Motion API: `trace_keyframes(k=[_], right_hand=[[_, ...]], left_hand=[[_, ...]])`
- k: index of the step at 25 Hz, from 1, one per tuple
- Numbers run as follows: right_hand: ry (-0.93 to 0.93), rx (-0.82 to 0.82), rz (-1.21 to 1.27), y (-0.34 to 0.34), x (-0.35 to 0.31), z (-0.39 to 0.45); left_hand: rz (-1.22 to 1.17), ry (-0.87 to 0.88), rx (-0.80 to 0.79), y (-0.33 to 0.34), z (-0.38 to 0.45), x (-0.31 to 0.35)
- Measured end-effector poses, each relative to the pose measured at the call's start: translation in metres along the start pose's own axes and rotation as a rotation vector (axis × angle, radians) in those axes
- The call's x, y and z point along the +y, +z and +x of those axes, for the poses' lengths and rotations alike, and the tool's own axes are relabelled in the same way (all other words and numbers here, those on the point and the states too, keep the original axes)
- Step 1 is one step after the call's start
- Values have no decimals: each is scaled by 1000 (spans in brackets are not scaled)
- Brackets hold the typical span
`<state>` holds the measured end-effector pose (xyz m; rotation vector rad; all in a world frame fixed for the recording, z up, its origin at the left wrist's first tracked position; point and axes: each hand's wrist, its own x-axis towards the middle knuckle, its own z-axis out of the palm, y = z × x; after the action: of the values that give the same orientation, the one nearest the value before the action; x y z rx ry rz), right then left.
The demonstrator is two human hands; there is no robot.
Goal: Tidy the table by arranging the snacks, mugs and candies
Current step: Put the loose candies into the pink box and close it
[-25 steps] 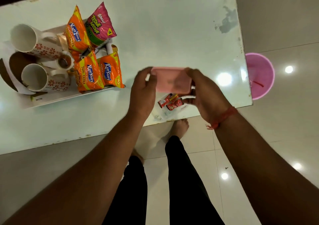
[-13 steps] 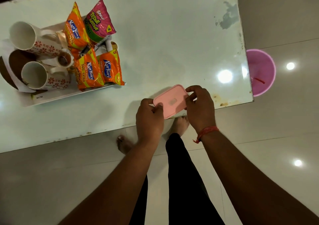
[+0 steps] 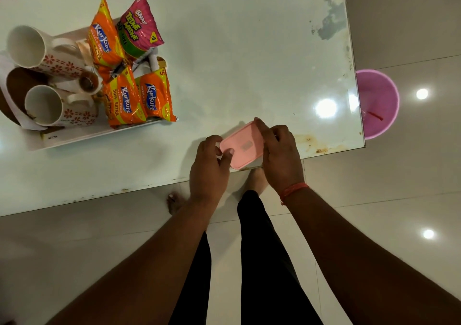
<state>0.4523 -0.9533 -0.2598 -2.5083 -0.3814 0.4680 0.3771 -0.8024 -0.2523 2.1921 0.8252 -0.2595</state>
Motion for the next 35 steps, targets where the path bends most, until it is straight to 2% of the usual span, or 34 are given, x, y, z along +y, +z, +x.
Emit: trace_keyframes(k=[4, 11, 13, 16, 18, 19, 22, 25, 31, 35], right_hand=[[-81, -45, -32, 5, 9, 6], [-97, -210, -19, -9, 13, 14], [31, -150, 104, -12, 9, 11], [395, 53, 409, -8, -3, -3], [614, 26, 581, 0, -18, -10], [662, 14, 656, 4, -27, -11], [597, 78, 772, -1, -48, 12], [442, 83, 730, -13, -60, 65], [177, -57, 520, -27, -73, 142], [164, -175, 408, -22, -65, 155]], left_hand=[[69, 95, -46, 1, 4, -8], [155, 100, -145, -7, 10, -3], [160, 131, -172, -8, 15, -1], [114, 201, -136, -11, 23, 9], [123, 240, -110, -9, 29, 17], [127, 246, -101, -9, 32, 20], [26, 206, -49, -12, 43, 31], [-100, 123, 8, -18, 69, 49], [-122, 5, 42, -28, 130, 75], [-33, -26, -38, -29, 142, 73]])
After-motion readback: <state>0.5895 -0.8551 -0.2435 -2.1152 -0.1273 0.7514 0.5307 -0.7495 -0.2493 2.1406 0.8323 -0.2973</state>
